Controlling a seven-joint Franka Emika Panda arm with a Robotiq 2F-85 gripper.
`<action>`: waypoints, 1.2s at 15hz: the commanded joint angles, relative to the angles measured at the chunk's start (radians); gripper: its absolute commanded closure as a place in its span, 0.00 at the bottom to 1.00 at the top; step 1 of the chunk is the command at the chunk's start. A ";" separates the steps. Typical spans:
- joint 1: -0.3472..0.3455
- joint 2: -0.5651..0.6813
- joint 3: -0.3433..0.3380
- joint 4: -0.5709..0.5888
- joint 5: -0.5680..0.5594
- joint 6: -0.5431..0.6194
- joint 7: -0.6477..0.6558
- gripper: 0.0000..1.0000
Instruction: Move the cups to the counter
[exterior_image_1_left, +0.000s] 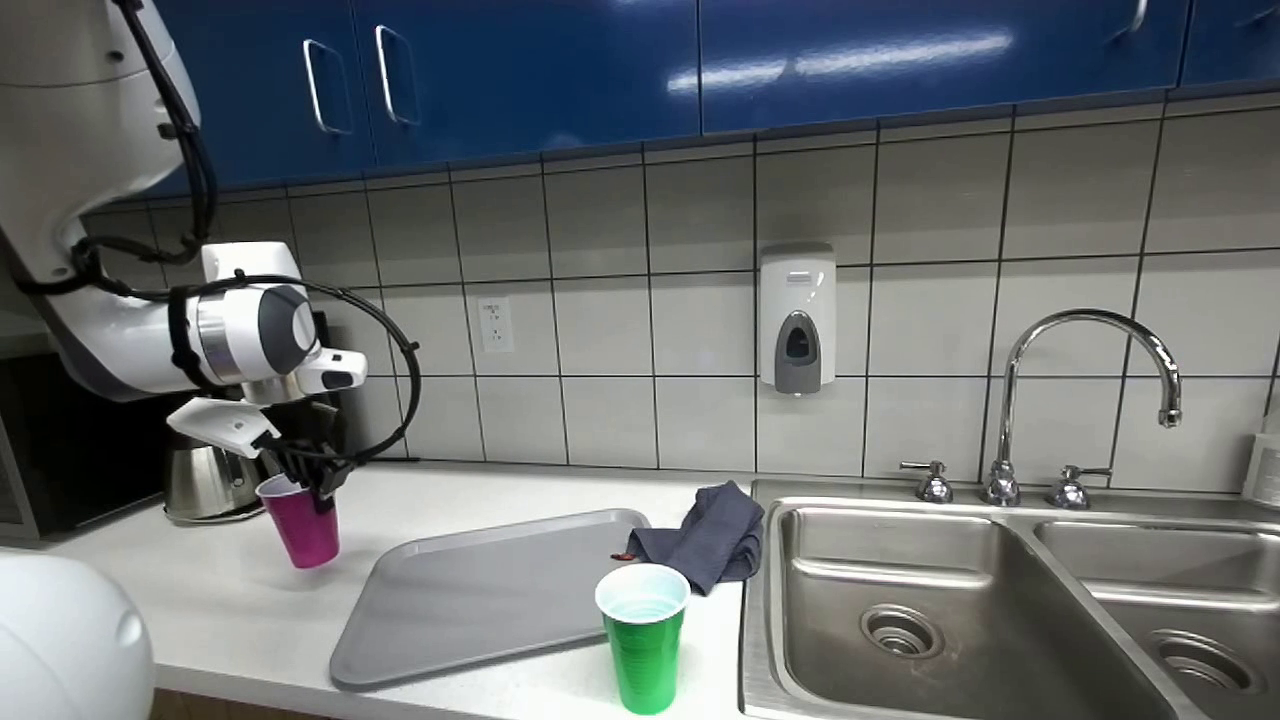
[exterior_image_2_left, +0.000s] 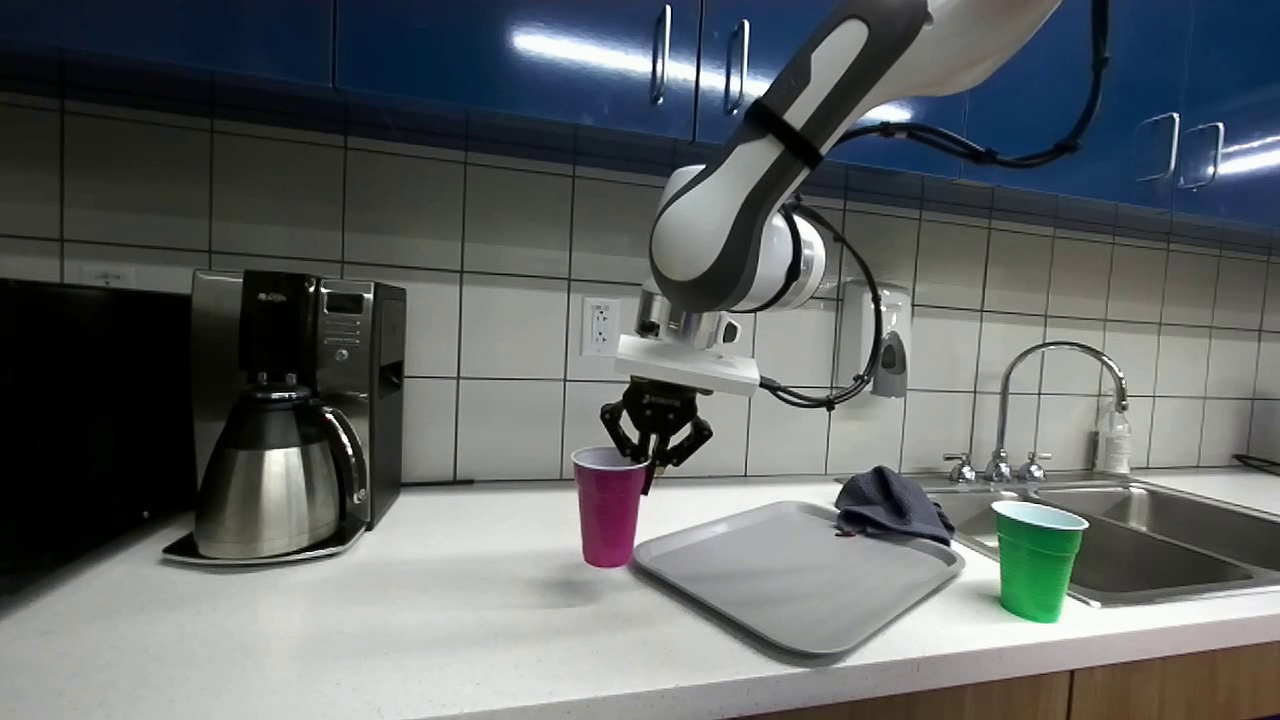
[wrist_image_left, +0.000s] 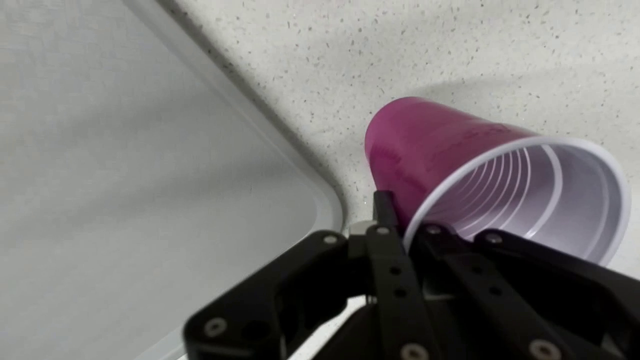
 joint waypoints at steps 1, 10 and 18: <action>0.001 -0.008 0.010 -0.016 0.024 -0.012 0.005 0.99; -0.005 0.007 0.011 -0.037 0.081 -0.002 0.001 0.99; -0.009 0.012 0.009 -0.056 0.170 0.003 0.001 0.99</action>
